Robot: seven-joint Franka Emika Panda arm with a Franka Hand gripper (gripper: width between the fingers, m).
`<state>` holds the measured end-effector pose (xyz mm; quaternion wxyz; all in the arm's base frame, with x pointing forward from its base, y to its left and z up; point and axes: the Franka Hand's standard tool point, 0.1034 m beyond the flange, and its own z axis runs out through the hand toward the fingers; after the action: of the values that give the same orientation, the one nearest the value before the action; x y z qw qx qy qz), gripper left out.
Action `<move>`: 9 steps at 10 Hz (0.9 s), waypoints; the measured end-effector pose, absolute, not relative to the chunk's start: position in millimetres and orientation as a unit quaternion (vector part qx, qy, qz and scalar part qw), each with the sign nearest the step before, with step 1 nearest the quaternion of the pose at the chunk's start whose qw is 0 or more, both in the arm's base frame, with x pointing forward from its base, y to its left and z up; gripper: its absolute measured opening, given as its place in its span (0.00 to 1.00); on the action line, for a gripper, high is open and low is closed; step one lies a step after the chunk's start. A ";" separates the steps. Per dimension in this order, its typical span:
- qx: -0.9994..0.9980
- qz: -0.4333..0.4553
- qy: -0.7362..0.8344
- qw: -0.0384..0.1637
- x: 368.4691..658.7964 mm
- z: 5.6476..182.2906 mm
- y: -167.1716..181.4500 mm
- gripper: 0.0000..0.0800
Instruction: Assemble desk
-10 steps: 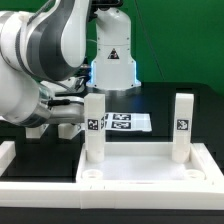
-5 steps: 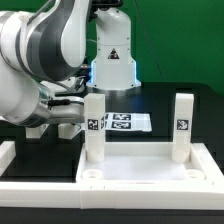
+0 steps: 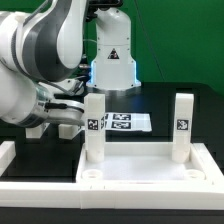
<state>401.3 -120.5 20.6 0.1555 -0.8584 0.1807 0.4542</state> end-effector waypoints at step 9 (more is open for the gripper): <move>-0.859 0.454 0.179 0.153 400.1 16.0 -118.8 0.38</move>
Offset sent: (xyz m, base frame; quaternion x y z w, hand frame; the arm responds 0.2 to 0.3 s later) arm 0.0000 0.0000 0.0000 0.0000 0.0000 0.0000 1.0000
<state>400.1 -118.8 16.0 0.1534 -0.8592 0.1788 0.4542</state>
